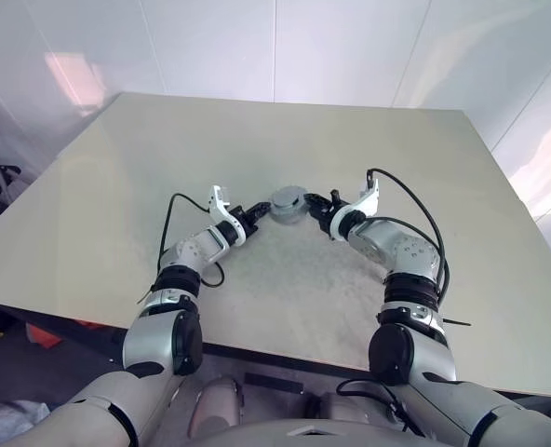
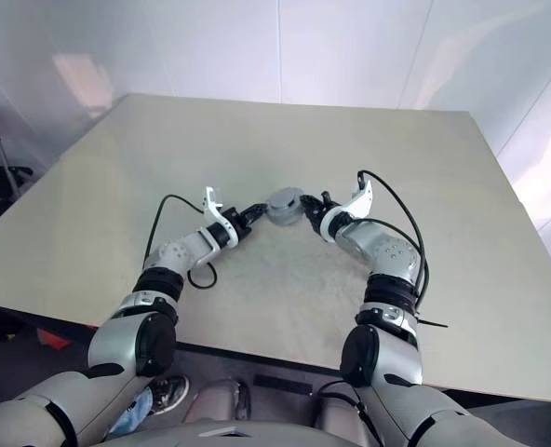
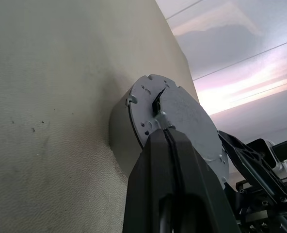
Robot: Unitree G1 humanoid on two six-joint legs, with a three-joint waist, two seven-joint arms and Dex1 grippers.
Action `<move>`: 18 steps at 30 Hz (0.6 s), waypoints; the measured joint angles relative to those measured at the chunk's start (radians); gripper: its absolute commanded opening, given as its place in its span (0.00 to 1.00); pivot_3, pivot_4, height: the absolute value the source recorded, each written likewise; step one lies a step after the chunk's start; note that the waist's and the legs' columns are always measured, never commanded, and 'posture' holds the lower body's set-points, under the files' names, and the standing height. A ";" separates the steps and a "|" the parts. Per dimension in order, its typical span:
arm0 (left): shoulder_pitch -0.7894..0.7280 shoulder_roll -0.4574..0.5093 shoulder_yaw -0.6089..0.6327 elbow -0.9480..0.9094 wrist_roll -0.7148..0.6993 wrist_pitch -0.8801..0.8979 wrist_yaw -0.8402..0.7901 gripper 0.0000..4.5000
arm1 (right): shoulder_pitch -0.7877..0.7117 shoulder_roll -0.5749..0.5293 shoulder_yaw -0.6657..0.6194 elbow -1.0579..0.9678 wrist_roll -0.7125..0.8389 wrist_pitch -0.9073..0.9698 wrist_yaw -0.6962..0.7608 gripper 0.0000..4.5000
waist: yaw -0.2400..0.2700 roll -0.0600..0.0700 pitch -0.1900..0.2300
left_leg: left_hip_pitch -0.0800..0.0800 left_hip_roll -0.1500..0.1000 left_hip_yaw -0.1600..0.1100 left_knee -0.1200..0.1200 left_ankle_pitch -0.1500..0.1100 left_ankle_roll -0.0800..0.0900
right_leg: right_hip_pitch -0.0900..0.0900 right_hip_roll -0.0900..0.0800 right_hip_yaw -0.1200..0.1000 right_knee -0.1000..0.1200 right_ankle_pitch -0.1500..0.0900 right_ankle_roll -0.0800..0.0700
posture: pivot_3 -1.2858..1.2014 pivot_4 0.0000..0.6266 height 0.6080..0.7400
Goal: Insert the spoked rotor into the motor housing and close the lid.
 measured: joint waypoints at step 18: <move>0.026 0.015 0.002 -0.042 -0.012 0.024 -0.010 0.00 | -0.084 -0.005 -0.146 0.084 0.101 -0.137 -0.042 0.24 | -0.001 0.000 0.000 | -0.005 0.000 0.000 0.006 -0.001 0.002 | -0.004 -0.001 0.000 0.003 0.000 0.000 | 0.52 0.00 1.00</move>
